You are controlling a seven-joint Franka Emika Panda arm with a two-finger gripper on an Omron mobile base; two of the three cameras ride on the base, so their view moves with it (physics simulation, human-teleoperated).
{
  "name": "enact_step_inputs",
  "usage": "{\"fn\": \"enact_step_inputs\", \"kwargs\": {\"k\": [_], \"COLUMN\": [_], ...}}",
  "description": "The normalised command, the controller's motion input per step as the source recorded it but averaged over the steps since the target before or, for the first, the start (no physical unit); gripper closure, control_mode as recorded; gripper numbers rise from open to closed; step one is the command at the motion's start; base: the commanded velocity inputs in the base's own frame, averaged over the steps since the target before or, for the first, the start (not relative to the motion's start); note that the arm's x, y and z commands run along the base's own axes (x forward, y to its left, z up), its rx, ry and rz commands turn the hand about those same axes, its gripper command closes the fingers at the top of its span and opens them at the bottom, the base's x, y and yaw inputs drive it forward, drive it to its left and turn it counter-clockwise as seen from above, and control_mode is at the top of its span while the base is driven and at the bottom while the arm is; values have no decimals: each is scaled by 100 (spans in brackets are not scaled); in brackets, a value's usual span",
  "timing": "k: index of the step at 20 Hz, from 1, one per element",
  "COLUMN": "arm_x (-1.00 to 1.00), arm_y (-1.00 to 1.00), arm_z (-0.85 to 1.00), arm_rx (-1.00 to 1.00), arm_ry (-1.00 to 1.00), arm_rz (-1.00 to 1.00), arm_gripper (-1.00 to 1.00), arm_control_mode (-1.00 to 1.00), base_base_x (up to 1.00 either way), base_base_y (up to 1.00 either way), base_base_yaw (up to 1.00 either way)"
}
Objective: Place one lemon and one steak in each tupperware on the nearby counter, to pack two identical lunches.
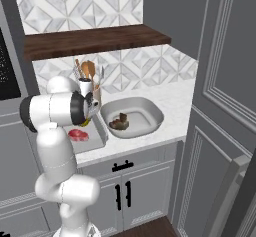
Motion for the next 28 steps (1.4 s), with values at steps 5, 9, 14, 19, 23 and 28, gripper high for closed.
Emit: {"fn": "enact_step_inputs", "kwargs": {"k": [5,9,14,19,23,28], "arm_x": [1,-26,-12,0,0,0], "arm_y": [8,8,30,9,0,0], "arm_z": [-24,4,3,-20,0,1], "arm_rx": [0,0,0,-1,0,0], "arm_ry": [-8,-19,-14,0,0,0], "arm_rz": [0,0,6,5,1,0], "arm_gripper": [100,100,100,100,100,-100], "arm_control_mode": [-100,-100,-100,-100,-100,-100], "base_base_x": [0,0,0,0,0,0], "base_base_y": [0,0,0,0,0,0], "base_base_yaw": [0,0,0,0,0,0]}}
